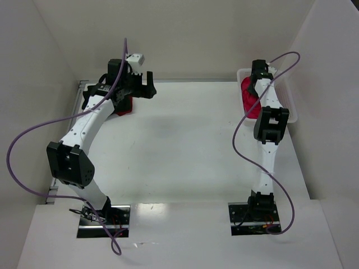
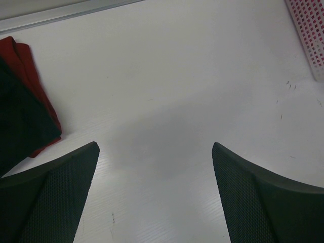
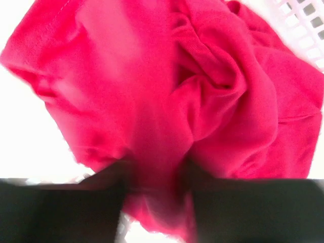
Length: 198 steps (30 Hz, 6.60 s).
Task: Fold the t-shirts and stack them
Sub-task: Grab crumpled tshirt from bin with the right arm, then move the tshirt to the center of the board, then flatten out the tshirt
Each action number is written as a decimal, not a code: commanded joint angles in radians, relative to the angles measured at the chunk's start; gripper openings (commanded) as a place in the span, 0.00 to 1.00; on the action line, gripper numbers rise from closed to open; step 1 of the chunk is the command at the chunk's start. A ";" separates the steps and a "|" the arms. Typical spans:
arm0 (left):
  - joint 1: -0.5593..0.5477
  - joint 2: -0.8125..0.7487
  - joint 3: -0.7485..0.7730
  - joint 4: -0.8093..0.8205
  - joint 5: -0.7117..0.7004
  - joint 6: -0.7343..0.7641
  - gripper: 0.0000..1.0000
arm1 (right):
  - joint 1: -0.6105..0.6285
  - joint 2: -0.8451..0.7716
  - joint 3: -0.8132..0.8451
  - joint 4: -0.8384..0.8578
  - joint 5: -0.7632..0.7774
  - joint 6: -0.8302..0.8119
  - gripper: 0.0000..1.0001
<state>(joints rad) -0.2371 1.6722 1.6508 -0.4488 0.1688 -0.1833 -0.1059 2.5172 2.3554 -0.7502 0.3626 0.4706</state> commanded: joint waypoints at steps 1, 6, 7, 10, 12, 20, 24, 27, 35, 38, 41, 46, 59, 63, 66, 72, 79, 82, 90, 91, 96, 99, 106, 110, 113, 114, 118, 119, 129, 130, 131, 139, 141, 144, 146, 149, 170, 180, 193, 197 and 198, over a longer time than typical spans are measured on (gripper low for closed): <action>-0.004 -0.008 0.007 0.018 0.009 -0.005 1.00 | -0.011 -0.058 0.010 0.031 0.024 0.016 0.22; -0.004 -0.037 -0.013 0.018 0.027 -0.015 1.00 | -0.011 -0.171 0.021 0.031 0.013 0.004 0.02; -0.004 -0.037 -0.013 0.027 0.037 -0.015 1.00 | -0.011 -0.196 0.021 0.041 0.004 0.003 0.00; -0.004 -0.058 -0.031 0.036 0.058 -0.033 1.00 | -0.002 -0.306 0.009 0.051 0.004 -0.039 0.00; -0.004 -0.071 -0.040 0.036 0.069 -0.044 1.00 | 0.024 -0.395 -0.004 0.060 0.004 -0.055 0.00; -0.004 -0.121 -0.098 0.065 0.202 -0.007 1.00 | 0.086 -0.808 -0.129 0.152 -0.283 -0.078 0.00; -0.004 -0.176 -0.150 0.151 0.279 -0.051 1.00 | 0.125 -0.937 -0.203 0.232 -0.534 -0.036 0.00; -0.004 -0.319 -0.261 0.290 0.340 -0.071 1.00 | 0.223 -0.998 -0.203 0.241 -0.628 -0.026 0.00; -0.053 -0.482 -0.454 0.588 0.532 -0.117 1.00 | 0.316 -1.069 -0.280 0.308 -0.777 0.074 0.00; -0.140 -0.430 -0.444 0.562 0.523 -0.059 1.00 | 0.316 -1.095 -0.317 0.342 -0.823 0.106 0.00; -0.223 -0.358 -0.422 0.553 0.523 -0.045 1.00 | 0.337 -1.104 -0.352 0.362 -0.850 0.125 0.00; -0.278 -0.310 -0.422 0.564 0.538 -0.036 1.00 | 0.348 -1.095 -0.363 0.365 -0.901 0.137 0.00; -0.406 -0.187 -0.370 0.806 0.042 0.042 1.00 | 0.407 -1.141 -0.475 0.377 -0.933 0.160 0.01; -0.406 -0.197 -0.350 0.854 -0.057 0.076 0.37 | 0.407 -1.172 -0.530 0.359 -0.895 0.137 0.06; -0.406 -0.238 -0.350 0.854 -0.057 0.010 0.00 | 0.407 -1.195 -0.567 0.359 -0.785 0.114 0.11; -0.406 -0.316 -0.292 0.720 -0.063 0.005 0.00 | 0.407 -1.204 -0.672 0.426 -0.723 0.103 0.26; -0.406 -0.289 0.207 0.353 -0.207 0.048 0.00 | 0.407 -1.201 -0.840 0.500 -0.500 0.040 0.91; -0.406 -0.206 0.459 0.146 -0.302 -0.019 0.00 | 0.407 -1.192 -0.840 0.491 -0.465 0.031 1.00; -0.406 -0.179 0.350 -0.197 -0.451 -0.202 0.00 | 0.407 -1.268 -0.884 0.482 -0.467 0.013 1.00; -0.406 -0.192 0.305 -0.177 -0.466 -0.202 0.00 | 0.407 -1.278 -0.904 0.482 -0.497 0.013 1.00; -0.406 -0.187 0.111 -0.185 -0.633 -0.237 0.00 | 0.407 -1.334 -0.970 0.513 -0.538 0.045 1.00; -0.406 -0.122 -0.014 -0.195 -0.703 -0.262 0.00 | 0.407 -1.334 -0.970 0.465 -0.519 0.020 1.00; -0.415 -0.031 0.064 -0.269 -0.917 -0.233 0.00 | 0.407 -1.334 -1.002 0.442 -0.498 0.030 1.00; -0.395 -0.022 0.101 -0.259 -0.776 -0.232 0.00 | 0.407 -1.334 -1.025 0.410 -0.478 0.020 1.00; -0.409 0.017 0.069 -0.187 -0.504 -0.297 0.00 | 0.407 -1.373 -1.079 0.419 -0.468 0.029 1.00; -0.441 0.049 0.052 -0.168 -0.471 -0.318 0.02 | 0.407 -1.373 -1.088 0.419 -0.456 0.030 1.00; -0.524 0.116 0.012 -0.082 -0.382 -0.403 0.32 | 0.407 -1.388 -1.110 0.391 -0.467 0.030 1.00; -0.524 0.116 0.003 -0.056 -0.364 -0.403 0.42 | 0.407 -1.397 -1.122 0.381 -0.467 0.020 1.00; -0.469 -0.102 -0.092 0.018 -0.421 -0.381 1.00 | 0.419 -1.385 -1.176 0.322 -0.540 -0.001 1.00; -0.455 -0.120 -0.117 0.036 -0.434 -0.371 1.00 | 0.419 -1.385 -1.185 0.322 -0.541 -0.001 0.99; -0.435 -0.133 -0.167 0.047 -0.434 -0.358 1.00 | 0.435 -1.385 -1.197 0.310 -0.541 -0.001 0.98; -0.152 -0.143 -0.311 0.076 -0.297 -0.329 1.00 | 0.597 -1.302 -1.358 0.261 -0.450 0.029 0.95; -0.035 -0.152 -0.353 0.153 -0.107 -0.318 1.00 | 0.607 -1.264 -1.368 0.238 -0.397 0.030 0.91; 0.007 -0.126 -0.344 0.176 -0.039 -0.298 1.00 | 0.633 -1.197 -1.345 0.226 -0.360 0.000 0.91; 0.007 -0.102 -0.316 0.176 -0.017 -0.269 1.00 | 0.701 -1.085 -1.291 0.197 -0.274 -0.038 0.91; 0.007 -0.074 -0.298 0.176 0.004 -0.269 1.00 | 0.745 -0.988 -1.256 0.173 -0.203 -0.047 0.91; 0.016 -0.025 -0.307 0.177 0.133 -0.220 1.00 | 0.746 -0.808 -1.245 0.376 -0.054 -0.023 0.29; 0.030 0.033 -0.307 0.220 0.456 -0.104 1.00 | 0.672 -1.021 -0.809 0.218 -0.031 -0.070 0.00; 0.004 0.117 -0.244 0.675 0.911 -0.270 1.00 | 0.672 -1.023 -0.240 0.189 -0.407 -0.167 0.00; -0.005 0.081 -0.278 0.948 0.867 -0.431 1.00 | 0.672 -1.054 -0.347 0.213 -0.525 -0.112 0.00; -0.005 0.071 -0.339 1.099 0.830 -0.488 1.00 | 0.672 -1.070 -0.372 0.224 -0.534 -0.112 0.00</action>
<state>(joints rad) -0.2340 1.8221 1.3636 0.1894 0.9920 -0.4931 0.5602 1.4670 2.0666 -0.5323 -0.0322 0.3328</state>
